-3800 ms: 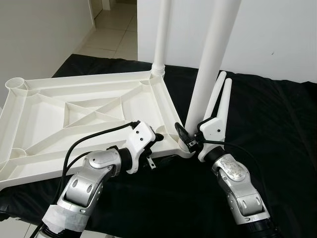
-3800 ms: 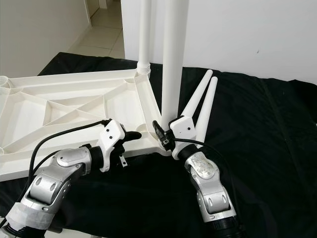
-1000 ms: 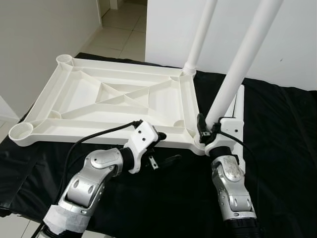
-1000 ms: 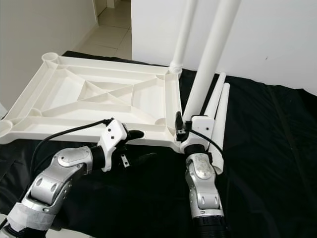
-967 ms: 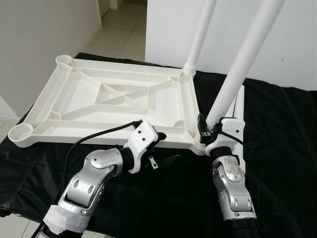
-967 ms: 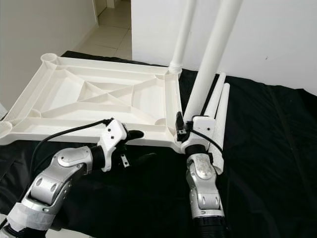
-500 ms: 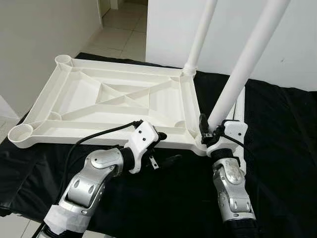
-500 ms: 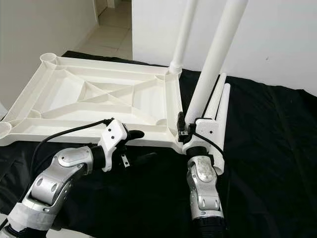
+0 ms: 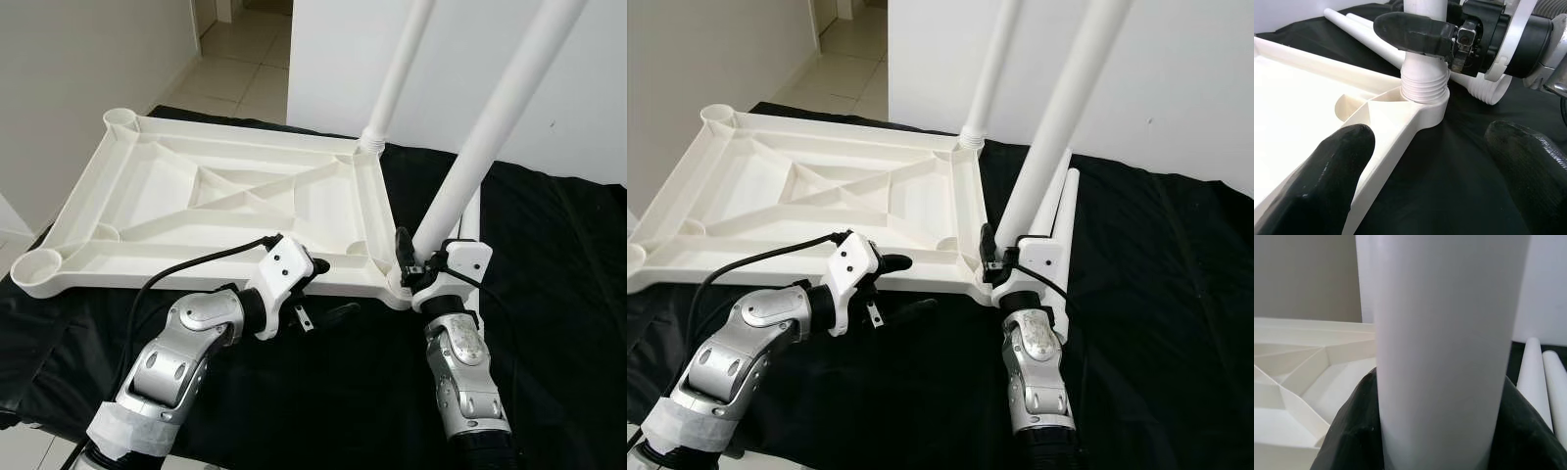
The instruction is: Building children table
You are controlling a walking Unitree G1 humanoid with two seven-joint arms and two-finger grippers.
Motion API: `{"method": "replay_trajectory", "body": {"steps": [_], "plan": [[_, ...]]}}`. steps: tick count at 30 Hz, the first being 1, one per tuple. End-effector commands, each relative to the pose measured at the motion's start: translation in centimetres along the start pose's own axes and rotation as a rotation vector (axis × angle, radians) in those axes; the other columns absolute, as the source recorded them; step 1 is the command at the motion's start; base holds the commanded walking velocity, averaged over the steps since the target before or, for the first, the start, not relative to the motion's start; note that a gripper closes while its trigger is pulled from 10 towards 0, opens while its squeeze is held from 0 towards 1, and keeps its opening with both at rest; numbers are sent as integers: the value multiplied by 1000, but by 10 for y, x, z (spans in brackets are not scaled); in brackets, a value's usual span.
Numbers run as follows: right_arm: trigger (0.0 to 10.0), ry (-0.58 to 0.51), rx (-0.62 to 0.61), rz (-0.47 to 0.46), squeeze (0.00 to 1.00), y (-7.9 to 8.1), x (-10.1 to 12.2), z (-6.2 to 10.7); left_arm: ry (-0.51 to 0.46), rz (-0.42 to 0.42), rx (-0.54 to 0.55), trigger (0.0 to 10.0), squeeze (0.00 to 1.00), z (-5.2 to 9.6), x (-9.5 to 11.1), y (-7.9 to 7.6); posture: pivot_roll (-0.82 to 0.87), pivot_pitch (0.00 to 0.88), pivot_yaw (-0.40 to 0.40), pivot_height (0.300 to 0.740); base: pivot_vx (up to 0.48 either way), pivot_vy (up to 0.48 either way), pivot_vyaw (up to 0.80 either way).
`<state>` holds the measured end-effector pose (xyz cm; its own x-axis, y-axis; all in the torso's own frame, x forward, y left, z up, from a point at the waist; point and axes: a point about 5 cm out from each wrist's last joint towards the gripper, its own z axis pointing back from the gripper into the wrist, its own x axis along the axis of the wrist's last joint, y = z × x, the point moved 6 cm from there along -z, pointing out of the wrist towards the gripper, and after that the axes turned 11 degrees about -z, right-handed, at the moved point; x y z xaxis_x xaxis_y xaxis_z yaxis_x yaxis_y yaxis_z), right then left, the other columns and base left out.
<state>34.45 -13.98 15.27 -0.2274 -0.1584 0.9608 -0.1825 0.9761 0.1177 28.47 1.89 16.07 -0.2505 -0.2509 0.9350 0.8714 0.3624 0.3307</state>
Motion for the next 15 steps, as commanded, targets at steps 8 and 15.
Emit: {"method": "replay_trajectory", "body": {"steps": [8,15], "plan": [[10000,169,102,149,0,-1,-38,13,21,-2,60,10000,0,-1,-3,7,-17,72,-20,740,0,0,0],[10000,162,54,53,0,-6,-36,12,21,0,61,10000,0,-1,-3,6,-16,70,-21,740,0,0,0]]}}
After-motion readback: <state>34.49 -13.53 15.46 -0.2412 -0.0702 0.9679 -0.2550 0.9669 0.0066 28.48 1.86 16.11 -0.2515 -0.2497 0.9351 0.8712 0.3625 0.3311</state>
